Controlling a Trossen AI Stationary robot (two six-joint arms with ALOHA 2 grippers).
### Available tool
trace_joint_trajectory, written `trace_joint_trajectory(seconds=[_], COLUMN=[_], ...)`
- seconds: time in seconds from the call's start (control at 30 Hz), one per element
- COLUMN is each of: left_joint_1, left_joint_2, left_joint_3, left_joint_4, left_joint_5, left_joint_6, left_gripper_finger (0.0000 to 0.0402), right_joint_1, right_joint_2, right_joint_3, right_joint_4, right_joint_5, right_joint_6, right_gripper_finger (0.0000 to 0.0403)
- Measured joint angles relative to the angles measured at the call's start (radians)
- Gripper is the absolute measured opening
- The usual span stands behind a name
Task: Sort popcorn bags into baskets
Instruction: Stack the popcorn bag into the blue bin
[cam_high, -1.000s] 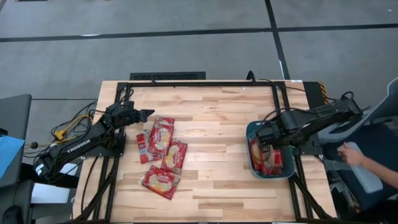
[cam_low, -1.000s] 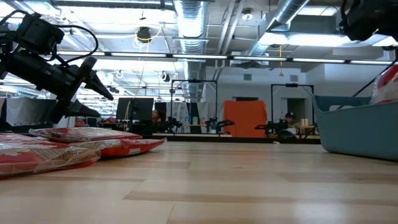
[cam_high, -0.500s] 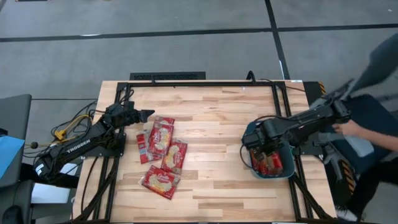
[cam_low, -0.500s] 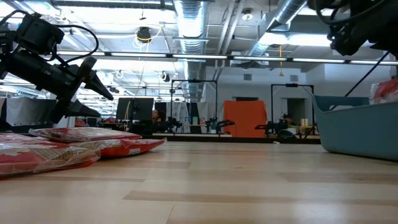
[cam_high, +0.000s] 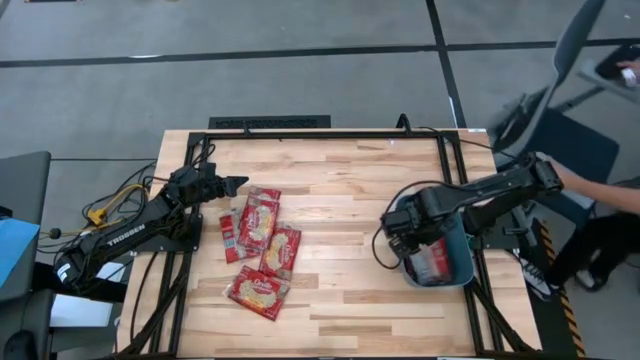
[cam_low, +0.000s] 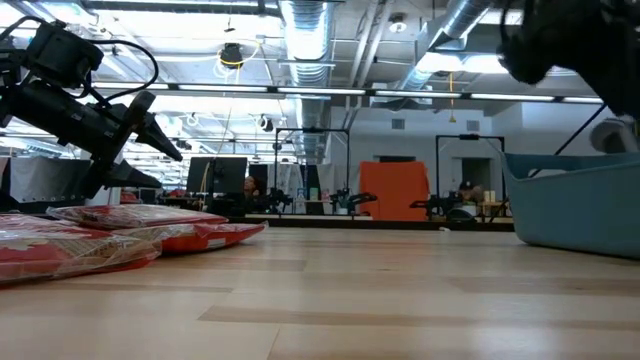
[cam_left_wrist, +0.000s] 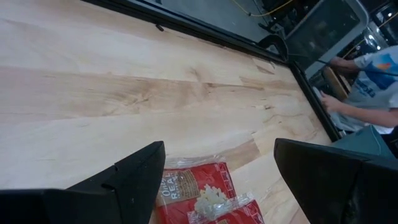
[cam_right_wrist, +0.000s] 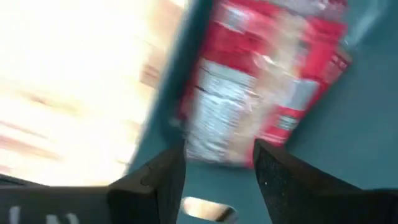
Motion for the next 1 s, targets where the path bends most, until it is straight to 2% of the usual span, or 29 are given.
trace_joint_trajectory(seconds=[0.2, 0.37, 0.53, 0.7, 0.87, 1.0], left_joint_1=[0.000, 0.000, 0.000, 0.000, 0.000, 0.000], left_joint_2=[0.000, 0.000, 0.000, 0.000, 0.005, 0.011], left_joint_3=[0.000, 0.000, 0.000, 0.000, 0.001, 0.001], left_joint_4=[0.000, -0.001, 0.013, 0.021, 0.012, 0.011], left_joint_5=[0.000, 0.006, 0.026, 0.137, 0.189, 0.192], left_joint_6=[0.000, 0.000, 0.018, 0.040, 0.062, 0.056], left_gripper_finger=[0.0291, 0.0291, 0.0291, 0.0291, 0.0291, 0.0291], right_joint_1=[-0.006, -0.011, -0.070, -0.139, -0.204, -0.245], right_joint_2=[0.009, -0.010, -0.007, 0.090, 0.276, 0.440], right_joint_3=[0.085, 0.087, 0.086, 0.087, 0.087, 0.087], right_joint_4=[-0.203, -0.067, 0.335, 0.737, 1.109, 1.475], right_joint_5=[0.060, 0.105, 0.185, 0.282, 0.275, 0.186], right_joint_6=[0.032, 0.025, -0.081, -0.232, -0.377, -0.431], right_gripper_finger=[0.0182, 0.0162, 0.0158, 0.0157, 0.0150, 0.0152])
